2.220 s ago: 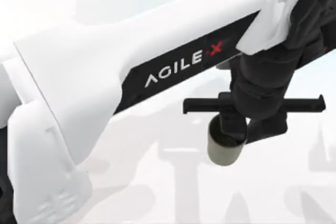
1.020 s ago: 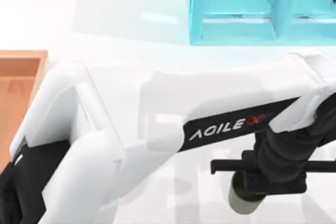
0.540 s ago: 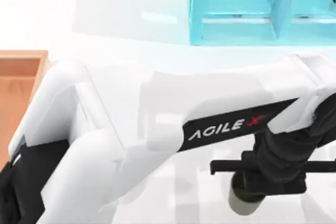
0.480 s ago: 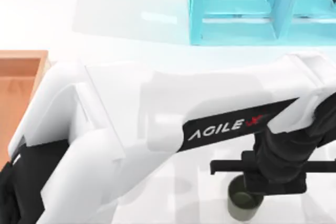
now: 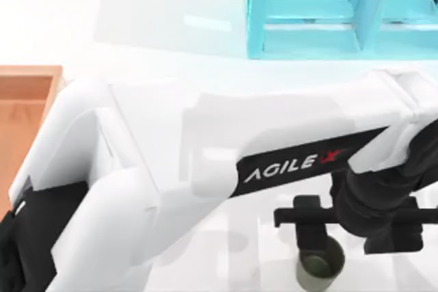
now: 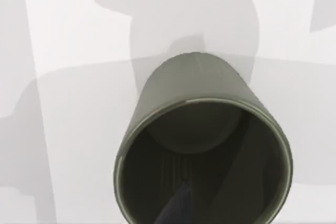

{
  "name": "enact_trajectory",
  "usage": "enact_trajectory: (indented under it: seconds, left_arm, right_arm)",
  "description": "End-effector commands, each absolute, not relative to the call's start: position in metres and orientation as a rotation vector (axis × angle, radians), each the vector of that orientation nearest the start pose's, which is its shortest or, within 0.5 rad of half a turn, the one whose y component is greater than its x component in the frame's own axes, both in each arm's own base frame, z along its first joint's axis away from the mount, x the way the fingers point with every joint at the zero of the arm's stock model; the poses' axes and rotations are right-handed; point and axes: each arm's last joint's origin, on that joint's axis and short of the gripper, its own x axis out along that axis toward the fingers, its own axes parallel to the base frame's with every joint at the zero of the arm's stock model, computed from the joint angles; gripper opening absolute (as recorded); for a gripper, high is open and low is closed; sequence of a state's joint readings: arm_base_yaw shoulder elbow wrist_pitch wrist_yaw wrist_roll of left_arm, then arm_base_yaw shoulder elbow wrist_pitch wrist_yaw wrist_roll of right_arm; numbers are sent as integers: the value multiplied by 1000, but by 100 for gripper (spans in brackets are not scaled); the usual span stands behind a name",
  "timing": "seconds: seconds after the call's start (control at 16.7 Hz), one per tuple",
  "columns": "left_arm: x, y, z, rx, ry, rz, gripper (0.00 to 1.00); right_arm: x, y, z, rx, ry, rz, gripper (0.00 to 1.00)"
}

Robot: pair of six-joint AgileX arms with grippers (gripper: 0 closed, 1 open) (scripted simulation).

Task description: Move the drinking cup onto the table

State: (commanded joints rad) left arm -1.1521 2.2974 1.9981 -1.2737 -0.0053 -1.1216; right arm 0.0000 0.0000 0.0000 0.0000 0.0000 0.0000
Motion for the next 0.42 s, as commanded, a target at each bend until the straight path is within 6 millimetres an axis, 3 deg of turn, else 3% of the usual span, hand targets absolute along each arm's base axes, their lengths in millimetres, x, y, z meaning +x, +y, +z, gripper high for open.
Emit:
enact_trajectory:
  seconds: [0.12,0.42]
  left_arm:
    - [189,-411,183,20,1563,-11,100]
    - [189,-411,183,20,1563,-11,100]
  right_arm:
    - [106,-1,160,0,0,0,100]
    - [106,-1,160,0,0,0,100]
